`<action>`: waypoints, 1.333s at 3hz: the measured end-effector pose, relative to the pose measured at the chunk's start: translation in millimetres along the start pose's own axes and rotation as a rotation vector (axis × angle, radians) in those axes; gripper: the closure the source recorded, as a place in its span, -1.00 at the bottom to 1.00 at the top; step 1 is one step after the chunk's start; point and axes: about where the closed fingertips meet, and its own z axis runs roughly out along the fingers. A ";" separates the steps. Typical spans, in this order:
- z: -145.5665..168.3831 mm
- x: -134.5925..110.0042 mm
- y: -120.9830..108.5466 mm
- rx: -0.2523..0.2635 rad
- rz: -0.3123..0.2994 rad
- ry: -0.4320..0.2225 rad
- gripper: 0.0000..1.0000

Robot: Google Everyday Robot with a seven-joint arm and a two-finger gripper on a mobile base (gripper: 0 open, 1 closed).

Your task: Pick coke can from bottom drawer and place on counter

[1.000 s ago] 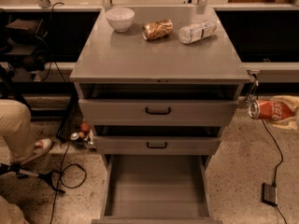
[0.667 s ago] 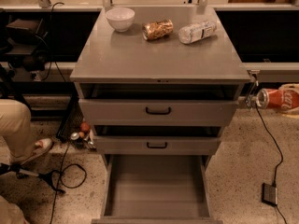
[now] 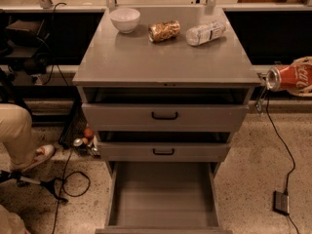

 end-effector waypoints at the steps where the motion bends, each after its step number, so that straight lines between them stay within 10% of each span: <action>1: 6.2 -2.1 -4.3 -0.007 0.043 -0.004 1.00; 4: 32.1 -58.9 -72.2 -0.164 0.079 -0.031 1.00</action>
Offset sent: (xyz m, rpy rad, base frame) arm 0.0172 0.0402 0.0608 0.1084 0.1199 -0.0520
